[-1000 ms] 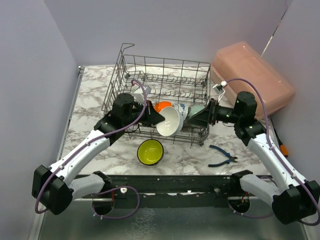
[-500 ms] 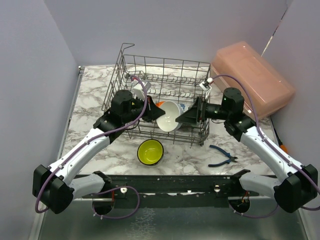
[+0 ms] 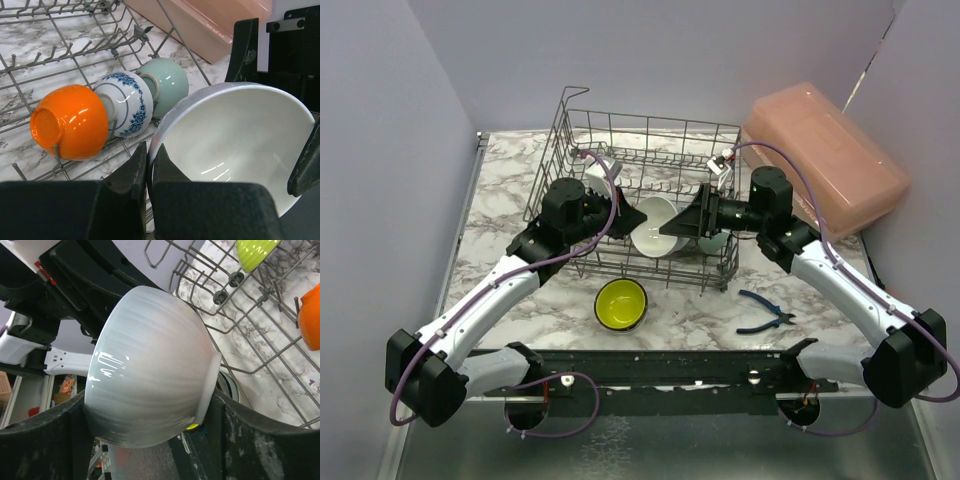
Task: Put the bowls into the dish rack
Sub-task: Place the bowl in the dish rack.
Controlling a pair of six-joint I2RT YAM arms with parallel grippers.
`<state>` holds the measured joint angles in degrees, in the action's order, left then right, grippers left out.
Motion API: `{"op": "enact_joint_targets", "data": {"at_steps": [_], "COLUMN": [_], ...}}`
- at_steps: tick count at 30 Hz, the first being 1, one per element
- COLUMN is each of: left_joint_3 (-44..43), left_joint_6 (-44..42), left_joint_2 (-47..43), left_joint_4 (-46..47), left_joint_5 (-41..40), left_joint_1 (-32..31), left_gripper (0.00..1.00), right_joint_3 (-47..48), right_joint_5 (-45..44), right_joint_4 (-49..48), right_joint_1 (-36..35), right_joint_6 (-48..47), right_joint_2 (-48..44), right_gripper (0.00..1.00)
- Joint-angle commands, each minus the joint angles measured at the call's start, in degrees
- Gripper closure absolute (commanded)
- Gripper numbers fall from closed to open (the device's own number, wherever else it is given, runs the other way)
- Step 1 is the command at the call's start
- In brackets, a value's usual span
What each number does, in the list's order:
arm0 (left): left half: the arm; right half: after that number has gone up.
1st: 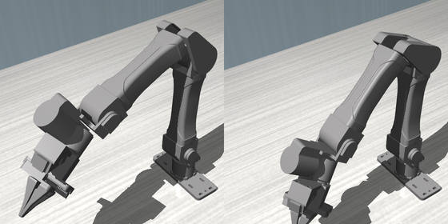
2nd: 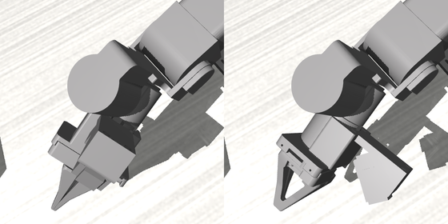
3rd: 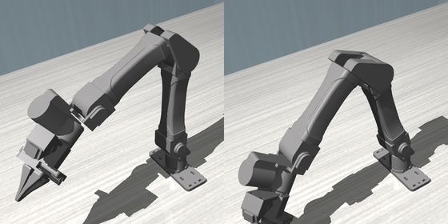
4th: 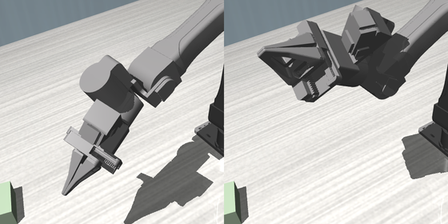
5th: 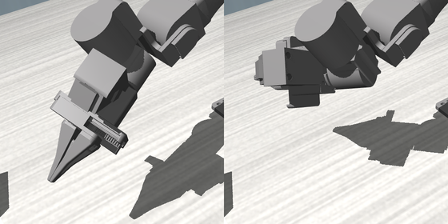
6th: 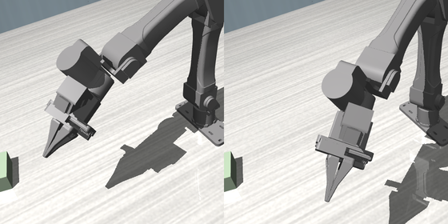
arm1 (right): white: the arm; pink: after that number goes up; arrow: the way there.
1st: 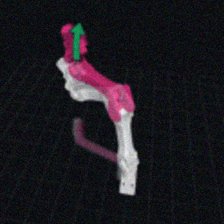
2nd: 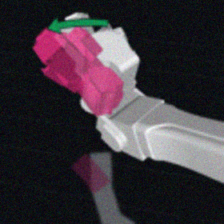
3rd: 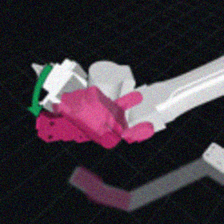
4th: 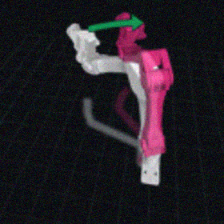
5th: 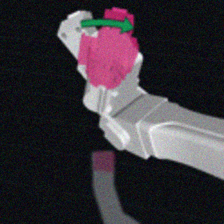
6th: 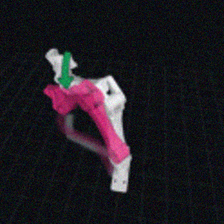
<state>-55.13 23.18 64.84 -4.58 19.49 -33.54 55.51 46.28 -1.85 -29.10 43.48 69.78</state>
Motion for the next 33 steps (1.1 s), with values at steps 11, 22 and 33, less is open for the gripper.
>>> {"op": "enact_joint_targets", "data": {"at_steps": [11,22,33], "left_joint_3": [-5.25,-4.28,-4.08], "left_joint_6": [-1.62,-3.45,-14.47], "left_joint_2": [3.32,2.4,-1.91], "left_joint_4": [3.91,6.07,1.24], "left_joint_5": [-2.17,-3.61,-14.77], "left_joint_1": [-1.27,-1.18,1.35], "left_gripper": [0.59,0.07,0.01], "right_joint_3": [3.72,6.67,12.39], "right_joint_5": [-7.43,-16.55,-19.15], "right_joint_4": [6.99,9.13,13.05], "right_joint_1": [-1.13,-0.98,4.08], "right_joint_6": [-3.6,-5.67,-10.05], "right_joint_2": [0.05,2.68,6.23], "right_gripper": [1.0,1.0,1.0]}}
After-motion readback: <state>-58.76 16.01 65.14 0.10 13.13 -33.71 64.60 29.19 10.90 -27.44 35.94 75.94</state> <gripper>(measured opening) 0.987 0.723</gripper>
